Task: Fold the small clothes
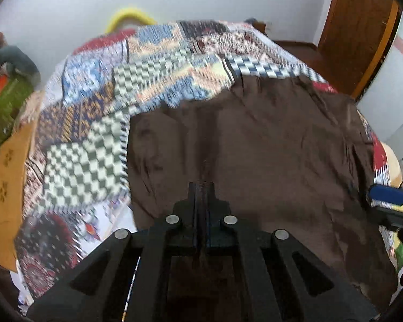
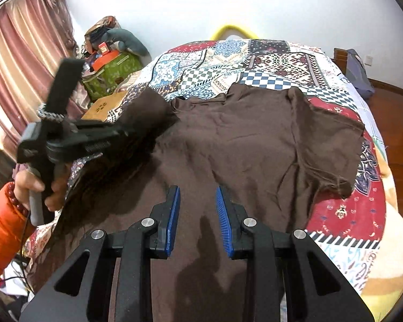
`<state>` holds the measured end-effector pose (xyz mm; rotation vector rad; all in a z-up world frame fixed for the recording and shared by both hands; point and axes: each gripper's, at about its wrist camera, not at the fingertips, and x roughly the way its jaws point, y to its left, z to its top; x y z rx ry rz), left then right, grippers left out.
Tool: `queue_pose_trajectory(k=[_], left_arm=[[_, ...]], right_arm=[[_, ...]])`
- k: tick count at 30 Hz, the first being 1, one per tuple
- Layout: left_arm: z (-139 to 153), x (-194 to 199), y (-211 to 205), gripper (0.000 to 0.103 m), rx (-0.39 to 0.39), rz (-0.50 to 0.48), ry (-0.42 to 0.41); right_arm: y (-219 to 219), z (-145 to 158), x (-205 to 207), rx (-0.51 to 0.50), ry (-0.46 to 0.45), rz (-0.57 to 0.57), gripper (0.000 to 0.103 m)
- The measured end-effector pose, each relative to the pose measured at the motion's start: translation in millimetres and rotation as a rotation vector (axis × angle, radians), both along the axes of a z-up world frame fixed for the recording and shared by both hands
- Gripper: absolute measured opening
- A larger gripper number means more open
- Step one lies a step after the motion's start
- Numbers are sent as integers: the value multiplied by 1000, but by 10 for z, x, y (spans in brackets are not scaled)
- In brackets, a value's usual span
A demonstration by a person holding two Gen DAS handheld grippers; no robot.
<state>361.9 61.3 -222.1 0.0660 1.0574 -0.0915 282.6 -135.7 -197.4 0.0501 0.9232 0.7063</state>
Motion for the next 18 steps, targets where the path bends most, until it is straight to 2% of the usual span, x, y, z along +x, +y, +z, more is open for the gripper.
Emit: queue_pose_trajectory(k=[1, 2, 3, 4, 5, 6, 7, 12, 15, 18], left_arm=[[-8, -43, -39, 27, 2, -6, 17], [-5, -61, -53, 34, 8, -9, 28], [50, -113, -38, 44, 14, -12, 15], [91, -159, -51, 53, 17, -13, -6], [179, -223, -22, 59, 23, -11, -36], [248, -255, 9, 69, 25, -4, -55], [328, -290, 69, 74, 19, 11, -76], [522, -367, 453, 77, -27, 111, -113], [448, -386, 660, 79, -19, 162, -105], [246, -381, 803, 79, -8, 194, -58]], right_arm=[[3, 6, 5, -8, -6, 2, 31], [-4, 14, -6, -12, -11, 2, 35], [4, 24, -3, -17, -21, 1, 46], [14, 37, 11, -17, -31, -1, 53], [39, 53, 36, -15, -44, -2, 54], [60, 68, 34, -10, -52, -1, 55], [100, 79, 72, -2, -54, 4, 56], [317, 76, 274, 41, -31, 35, 56], [555, 48, 411, 35, -39, 72, 56], [820, -10, 546, 0, -45, 107, 56]])
